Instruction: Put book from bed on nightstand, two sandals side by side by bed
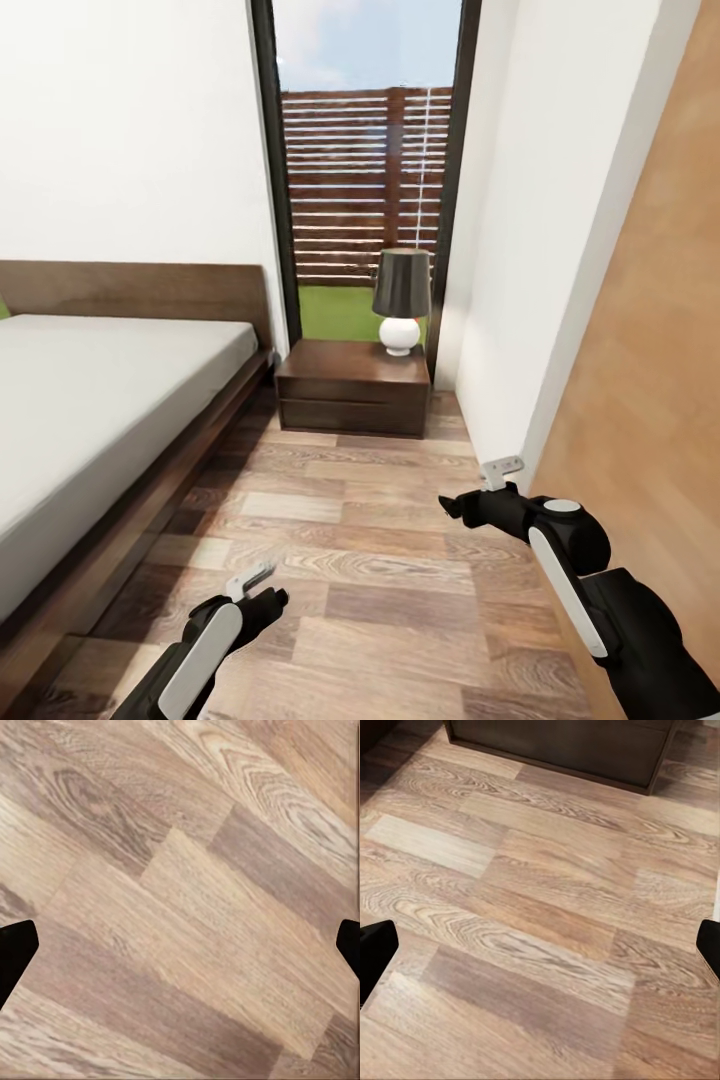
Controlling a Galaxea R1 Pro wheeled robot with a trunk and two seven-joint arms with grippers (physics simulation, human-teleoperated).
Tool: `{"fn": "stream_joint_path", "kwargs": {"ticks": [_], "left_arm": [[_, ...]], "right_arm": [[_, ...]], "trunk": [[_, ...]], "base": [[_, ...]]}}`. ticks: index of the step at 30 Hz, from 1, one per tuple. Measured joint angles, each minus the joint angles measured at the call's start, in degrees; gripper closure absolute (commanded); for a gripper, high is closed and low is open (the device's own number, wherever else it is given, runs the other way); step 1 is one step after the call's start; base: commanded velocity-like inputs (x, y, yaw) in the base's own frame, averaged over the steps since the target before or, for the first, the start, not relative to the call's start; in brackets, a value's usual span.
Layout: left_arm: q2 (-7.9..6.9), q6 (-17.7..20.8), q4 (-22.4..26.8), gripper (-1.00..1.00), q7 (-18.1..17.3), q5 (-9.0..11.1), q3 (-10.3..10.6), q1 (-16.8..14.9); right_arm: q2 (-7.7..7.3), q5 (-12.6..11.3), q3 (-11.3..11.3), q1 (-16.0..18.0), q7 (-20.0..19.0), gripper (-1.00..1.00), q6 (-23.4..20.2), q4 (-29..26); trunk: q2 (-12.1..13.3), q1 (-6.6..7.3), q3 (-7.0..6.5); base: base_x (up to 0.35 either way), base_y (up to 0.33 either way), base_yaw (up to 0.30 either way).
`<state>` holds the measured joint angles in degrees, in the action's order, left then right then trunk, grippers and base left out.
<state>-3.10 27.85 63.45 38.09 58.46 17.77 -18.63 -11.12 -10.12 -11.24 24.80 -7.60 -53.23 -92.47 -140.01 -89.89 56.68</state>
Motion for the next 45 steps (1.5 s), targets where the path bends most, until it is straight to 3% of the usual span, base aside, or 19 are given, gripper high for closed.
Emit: {"fn": "stream_joint_path", "kwargs": {"ticks": [15, 20, 45], "left_arm": [[-0.08, 0.00, 0.00, -1.00, -0.02, 0.05, -0.10, 0.09], [-0.64, -1.00, -1.01, -1.00, -0.39, 0.16, -0.02, 1.38], [-0.64, -1.01, -1.01, -1.00, -0.39, 0.16, -0.02, 2.20]], "right_arm": [[0.00, 0.01, 0.02, -0.60, -0.21, -1.00, 0.25, 0.02], [1.03, -0.50, -0.90, -1.08, -0.75, -1.00, -0.38, 0.08], [1.03, -0.50, -0.90, -1.08, -0.75, -1.00, -0.38, 0.08]], "trunk": [[0.00, 0.00, 0.00], [0.00, -0.03, 0.00], [0.00, -0.03, 0.00]], "base": [[0.327, -0.072, 0.000], [0.036, 0.000, 0.000], [0.031, 0.000, 0.000]]}}
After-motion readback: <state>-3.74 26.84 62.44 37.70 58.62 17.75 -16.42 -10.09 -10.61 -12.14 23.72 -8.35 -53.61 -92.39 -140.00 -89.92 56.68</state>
